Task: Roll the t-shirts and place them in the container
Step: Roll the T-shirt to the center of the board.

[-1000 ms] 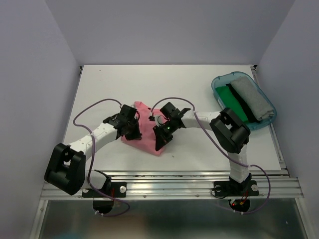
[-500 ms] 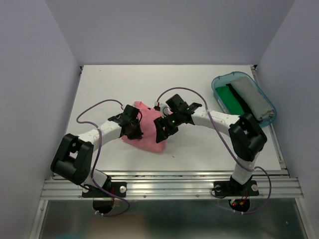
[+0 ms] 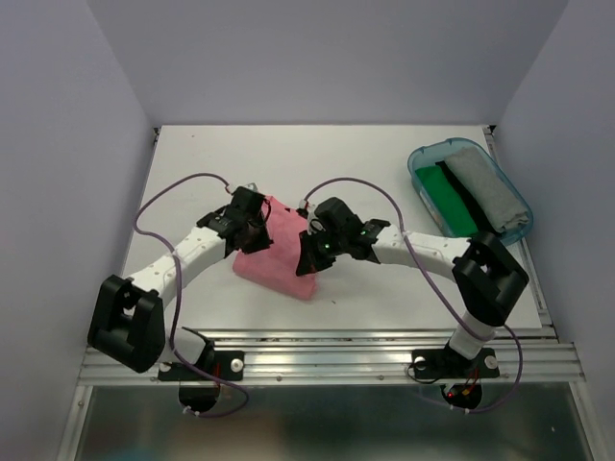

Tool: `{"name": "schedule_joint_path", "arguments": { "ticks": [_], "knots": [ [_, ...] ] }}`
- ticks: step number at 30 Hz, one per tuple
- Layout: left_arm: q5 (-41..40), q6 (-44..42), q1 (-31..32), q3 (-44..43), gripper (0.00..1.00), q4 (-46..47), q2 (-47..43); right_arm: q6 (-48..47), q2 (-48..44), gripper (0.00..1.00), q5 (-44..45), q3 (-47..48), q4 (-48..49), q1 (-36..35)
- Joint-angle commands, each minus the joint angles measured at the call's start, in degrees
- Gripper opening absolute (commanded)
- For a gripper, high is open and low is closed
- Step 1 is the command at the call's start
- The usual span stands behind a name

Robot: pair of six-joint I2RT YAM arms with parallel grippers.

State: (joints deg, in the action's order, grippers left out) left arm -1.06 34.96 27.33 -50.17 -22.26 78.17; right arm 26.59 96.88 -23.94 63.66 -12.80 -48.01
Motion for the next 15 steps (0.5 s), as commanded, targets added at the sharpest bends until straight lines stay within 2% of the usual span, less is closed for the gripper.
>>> {"name": "schedule_joint_path", "arguments": {
  "ticks": [1, 8, 13, 15],
  "knots": [
    [-3.5, -1.5, -0.1, -4.7, 0.0, -5.8, -4.7, 4.8, 2.7, 0.01, 0.5, 1.0, 8.9, -0.9],
    [0.8, 0.9, 0.0, 1.9, 0.0, -5.8, -8.0, 7.4, 8.8, 0.01, 1.1, 3.1, 10.6, -1.4],
    [6.9, 1.0, 0.0, 6.3, 0.0, -2.5, -8.7, 4.0, 12.9, 0.01, 5.5, 5.4, 8.8, -1.4],
    [6.8, 1.2, 0.0, 8.0, 0.0, -1.0, -6.8, 3.0, 14.8, 0.01, 5.4, 6.5, 8.4, -1.4]
  ]
}}
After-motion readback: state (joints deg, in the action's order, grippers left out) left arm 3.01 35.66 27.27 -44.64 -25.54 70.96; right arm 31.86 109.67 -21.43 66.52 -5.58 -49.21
